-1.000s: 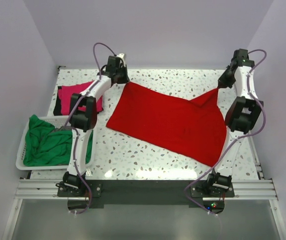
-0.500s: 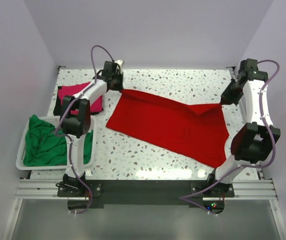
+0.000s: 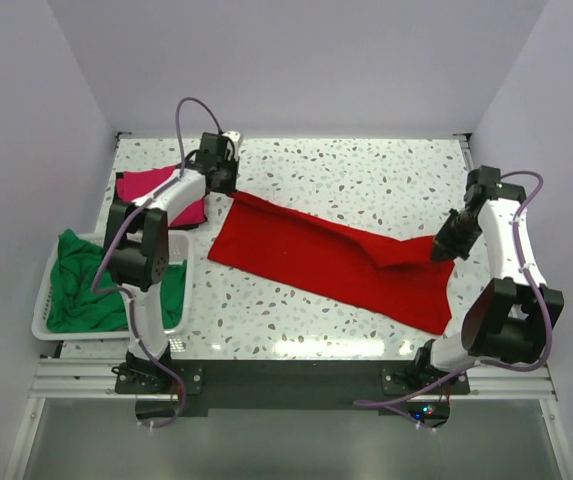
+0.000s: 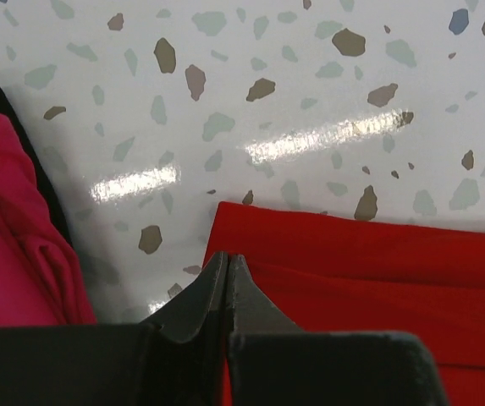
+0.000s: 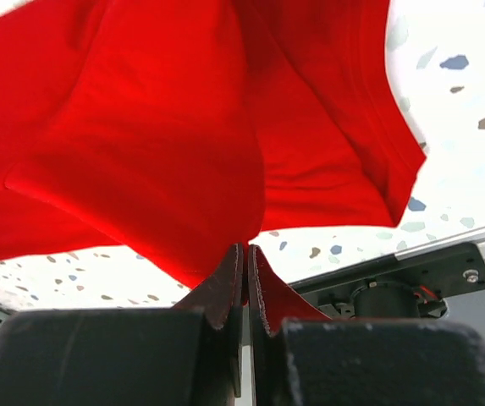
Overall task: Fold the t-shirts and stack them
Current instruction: Fold the tshirt
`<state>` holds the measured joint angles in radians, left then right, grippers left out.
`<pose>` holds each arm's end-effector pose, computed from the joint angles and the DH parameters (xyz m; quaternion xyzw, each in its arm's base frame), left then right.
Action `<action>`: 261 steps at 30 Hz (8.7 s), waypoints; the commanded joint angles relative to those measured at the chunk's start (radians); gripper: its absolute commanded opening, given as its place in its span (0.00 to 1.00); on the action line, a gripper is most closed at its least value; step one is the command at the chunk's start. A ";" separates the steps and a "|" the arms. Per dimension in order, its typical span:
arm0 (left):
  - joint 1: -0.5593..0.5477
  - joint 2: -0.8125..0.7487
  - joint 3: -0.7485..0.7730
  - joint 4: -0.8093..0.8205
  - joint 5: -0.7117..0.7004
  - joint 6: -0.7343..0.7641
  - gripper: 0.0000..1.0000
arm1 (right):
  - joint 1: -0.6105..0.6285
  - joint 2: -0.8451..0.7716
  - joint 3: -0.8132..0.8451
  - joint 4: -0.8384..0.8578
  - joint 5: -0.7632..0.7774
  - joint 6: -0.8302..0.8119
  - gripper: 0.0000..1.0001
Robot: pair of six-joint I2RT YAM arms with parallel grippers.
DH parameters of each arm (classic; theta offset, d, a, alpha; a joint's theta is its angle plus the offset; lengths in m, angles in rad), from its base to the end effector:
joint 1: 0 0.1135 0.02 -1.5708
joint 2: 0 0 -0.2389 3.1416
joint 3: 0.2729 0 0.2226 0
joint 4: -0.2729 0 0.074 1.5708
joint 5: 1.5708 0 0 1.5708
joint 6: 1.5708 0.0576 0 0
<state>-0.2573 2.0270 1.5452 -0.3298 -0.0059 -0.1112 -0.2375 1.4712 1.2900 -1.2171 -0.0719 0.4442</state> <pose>0.4194 -0.1100 0.1863 0.0667 0.9264 -0.0652 0.3648 0.2347 -0.0526 0.2421 0.3299 0.9394 0.0445 0.0819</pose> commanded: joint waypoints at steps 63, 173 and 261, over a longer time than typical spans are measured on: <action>-0.025 0.079 -0.043 -0.040 0.253 -0.308 0.45 | -0.106 0.417 0.058 0.478 0.144 -0.035 0.37; -0.039 0.049 -0.140 0.044 0.359 -0.308 0.50 | 0.584 0.164 -0.136 0.346 -0.046 -0.151 0.45; -0.045 0.047 -0.149 0.071 0.388 -0.298 0.50 | 0.241 0.208 -0.138 0.356 0.184 0.031 0.68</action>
<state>-0.3054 2.0586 1.4078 -0.2707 0.3912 -0.4267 0.0109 1.6386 1.1503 -0.9245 0.0280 0.4305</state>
